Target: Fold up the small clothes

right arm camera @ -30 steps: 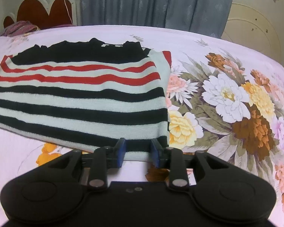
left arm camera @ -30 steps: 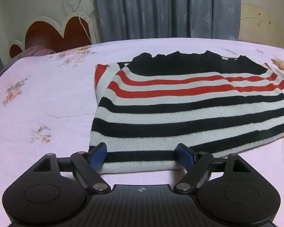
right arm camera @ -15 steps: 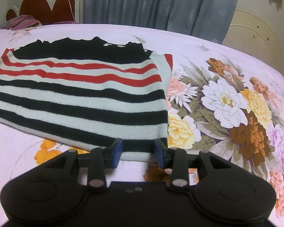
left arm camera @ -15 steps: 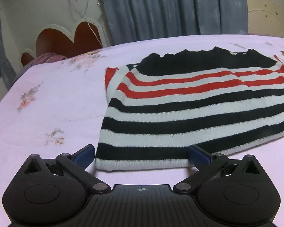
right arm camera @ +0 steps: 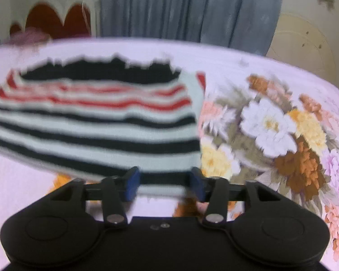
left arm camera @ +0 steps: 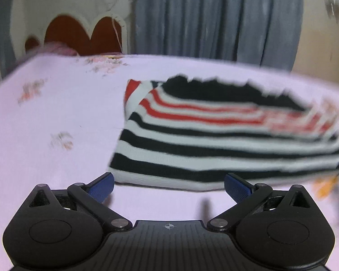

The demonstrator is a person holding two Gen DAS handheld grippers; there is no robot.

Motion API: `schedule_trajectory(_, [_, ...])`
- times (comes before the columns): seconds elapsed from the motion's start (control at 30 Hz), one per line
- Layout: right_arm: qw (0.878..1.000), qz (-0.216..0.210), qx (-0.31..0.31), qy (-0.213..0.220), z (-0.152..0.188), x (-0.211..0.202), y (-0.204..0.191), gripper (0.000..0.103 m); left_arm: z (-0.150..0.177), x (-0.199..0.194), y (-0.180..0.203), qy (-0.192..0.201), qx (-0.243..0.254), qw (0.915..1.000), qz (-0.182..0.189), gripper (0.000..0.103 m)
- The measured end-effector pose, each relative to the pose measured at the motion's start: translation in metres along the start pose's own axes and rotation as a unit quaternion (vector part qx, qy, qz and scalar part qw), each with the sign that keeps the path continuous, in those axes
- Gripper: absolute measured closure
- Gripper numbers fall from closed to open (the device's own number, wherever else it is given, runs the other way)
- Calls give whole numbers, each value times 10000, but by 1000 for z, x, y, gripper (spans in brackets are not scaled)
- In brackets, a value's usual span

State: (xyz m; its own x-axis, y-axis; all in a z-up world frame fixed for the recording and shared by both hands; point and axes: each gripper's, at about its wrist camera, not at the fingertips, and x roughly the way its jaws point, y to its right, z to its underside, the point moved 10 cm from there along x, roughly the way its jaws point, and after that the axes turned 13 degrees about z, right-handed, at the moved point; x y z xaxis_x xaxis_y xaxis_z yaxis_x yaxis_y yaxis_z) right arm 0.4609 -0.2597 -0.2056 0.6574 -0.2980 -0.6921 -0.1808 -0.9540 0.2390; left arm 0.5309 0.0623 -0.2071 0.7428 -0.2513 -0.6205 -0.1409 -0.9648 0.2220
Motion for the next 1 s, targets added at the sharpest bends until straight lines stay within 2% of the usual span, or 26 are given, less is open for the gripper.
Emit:
schedule_trajectory(0.03, [9998, -14, 90, 166, -5, -6, 2, 26, 0, -3, -1, 117, -329, 9993, 156, 1])
schedule_trajectory(0.07, [9993, -126, 181, 299, -9, -11, 2, 33, 0, -3, -3, 192, -736, 9965, 333, 2])
schedule_trajectory(0.1, [9986, -263, 259, 383, -14, -16, 0, 35, 2, -1, -7, 254, -1091, 9926, 471, 9])
schedule_trajectory(0.13, [9982, -314, 282, 426, -18, -18, 0, 36, 3, 3, -12, 289, -1506, 9864, 592, 14])
schedule_trajectory(0.2, [9977, -312, 282, 525, -28, -21, -3, 36, 7, 15, -26, 317, -2308, 9694, 781, 17])
schedule_trajectory(0.27, [9972, -367, 345, 547, -39, -21, -6, 36, 16, 30, -40, 338, -2901, 9531, 797, 24])
schedule_trajectory(0.3, [9969, -392, 373, 564, -44, -20, -8, 38, 17, 33, -44, 488, -3022, 9484, 827, 25])
schedule_trajectory(0.33, [9966, -445, 412, 559, -47, -19, -11, 47, 16, 35, -47, 630, -3120, 9442, 849, 25])
schedule_trajectory(0.37, [9961, -548, 469, 506, -52, -17, -15, 63, 16, 37, -48, 712, -3192, 9411, 862, 25])
schedule_trajectory(0.43, [9963, -630, 481, 324, -55, -9, -25, 78, 13, 43, -49, 811, -3260, 9380, 854, 25])
schedule_trajectory(0.5, [9960, -743, 465, 162, -59, 1, -41, 86, 10, 48, -50, 906, -3329, 9346, 864, 25])
schedule_trajectory(0.6, [9949, -953, 324, 88, -63, 10, -70, 88, 5, 54, -57, 1065, -3542, 9246, 909, 25])
schedule_trajectory(0.67, [9940, -1062, 226, 86, -67, 14, -90, 88, 1, 60, -63, 1127, -3659, 9196, 886, 31])
schedule_trajectory(0.7, [9937, -1104, 199, 67, -69, 16, -99, 88, -3, 62, -67, 1116, -3715, 9179, 839, 44])
schedule_trajectory(0.73, [9933, -1143, 166, 52, -71, 18, -108, 88, -3, 66, -70, 1072, -3775, 9162, 815, 61])
schedule_trajectory(0.8, [9925, -1217, 83, 43, -77, 22, -125, 91, -1, 74, -76, 953, -3876, 9125, 895, 84])
schedule_trajectory(0.87, [9921, -1255, 7, 65, -81, 22, -136, 94, -5, 64, -78, 1247, -4125, 8939, 1232, 87])
schedule_trajectory(0.9, [9919, -1261, -58, 109, -83, 20, -142, 94, -9, 56, -76, 1385, -4070, 8928, 1346, 87])
schedule_trajectory(0.93, [9917, -1270, -99, 173, -85, 18, -145, 94, -12, 51, -74, 1462, -3949, 8963, 1393, 87])
schedule_trajectory(1.0, [9916, -1254, -257, 203, -82, 22, -152, 97, -4, 58, -78, 1359, -3973, 8979, 1324, 87])
